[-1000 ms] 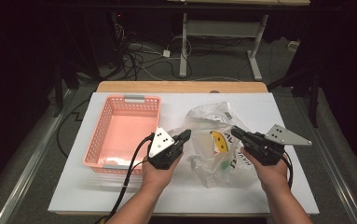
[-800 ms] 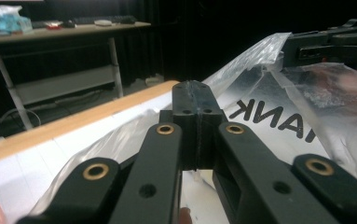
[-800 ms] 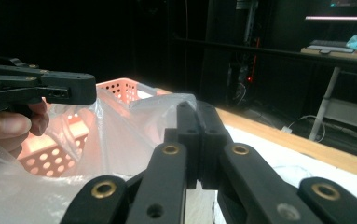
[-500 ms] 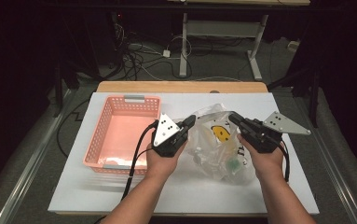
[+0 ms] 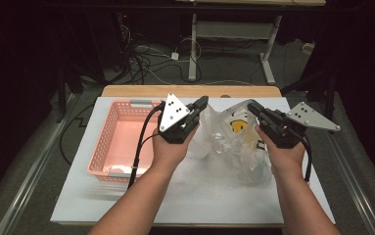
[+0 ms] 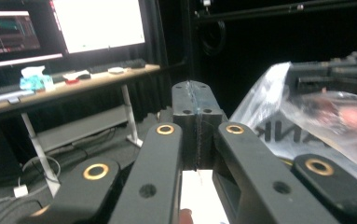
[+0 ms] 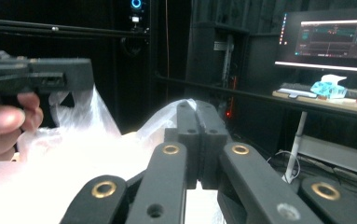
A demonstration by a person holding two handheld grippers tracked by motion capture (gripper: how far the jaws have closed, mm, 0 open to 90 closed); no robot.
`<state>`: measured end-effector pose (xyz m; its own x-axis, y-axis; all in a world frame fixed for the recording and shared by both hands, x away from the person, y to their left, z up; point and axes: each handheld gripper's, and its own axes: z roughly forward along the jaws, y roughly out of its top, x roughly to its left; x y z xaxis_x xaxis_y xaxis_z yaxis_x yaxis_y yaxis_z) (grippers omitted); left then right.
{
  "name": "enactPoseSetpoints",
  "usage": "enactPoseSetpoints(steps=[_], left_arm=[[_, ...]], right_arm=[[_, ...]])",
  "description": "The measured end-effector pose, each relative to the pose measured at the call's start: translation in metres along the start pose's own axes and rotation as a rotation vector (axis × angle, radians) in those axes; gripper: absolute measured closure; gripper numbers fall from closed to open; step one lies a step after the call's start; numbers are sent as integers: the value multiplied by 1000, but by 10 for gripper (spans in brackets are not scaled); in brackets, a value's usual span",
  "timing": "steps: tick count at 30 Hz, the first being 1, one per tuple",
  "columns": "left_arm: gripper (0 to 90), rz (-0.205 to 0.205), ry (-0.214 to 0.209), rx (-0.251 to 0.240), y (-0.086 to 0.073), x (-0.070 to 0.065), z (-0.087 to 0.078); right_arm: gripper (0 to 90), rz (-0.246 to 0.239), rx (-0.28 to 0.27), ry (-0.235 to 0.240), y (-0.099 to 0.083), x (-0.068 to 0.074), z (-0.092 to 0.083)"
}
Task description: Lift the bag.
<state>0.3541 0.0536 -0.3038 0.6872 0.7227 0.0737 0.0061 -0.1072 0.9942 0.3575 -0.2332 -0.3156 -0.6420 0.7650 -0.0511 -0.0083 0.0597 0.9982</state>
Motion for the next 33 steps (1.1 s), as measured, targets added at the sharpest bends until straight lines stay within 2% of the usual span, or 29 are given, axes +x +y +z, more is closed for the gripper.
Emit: enactPoseSetpoints(steps=[5, 10, 14, 24, 26, 30, 33], left_arm=[[883, 24, 13, -38, 23, 1, 5], [883, 51, 28, -49, 44, 1, 13], [883, 52, 35, -66, 56, 3, 17], [883, 66, 53, -117, 88, 8, 22], [882, 71, 55, -128, 92, 9, 21], [882, 53, 55, -170, 100, 12, 16], [883, 52, 59, -179, 103, 14, 14]], right_arm=[[900, -7, -15, 1, 8, 0, 0], [900, -18, -30, 5, 18, -1, 2], [900, -11, -34, 7, 23, -4, 5], [900, -37, -2, 58, 25, 12, 19], [900, -31, -7, 52, 28, 10, 21], [900, -19, -26, 26, 38, -2, 22], [900, -13, -13, 5, 40, -9, 27]])
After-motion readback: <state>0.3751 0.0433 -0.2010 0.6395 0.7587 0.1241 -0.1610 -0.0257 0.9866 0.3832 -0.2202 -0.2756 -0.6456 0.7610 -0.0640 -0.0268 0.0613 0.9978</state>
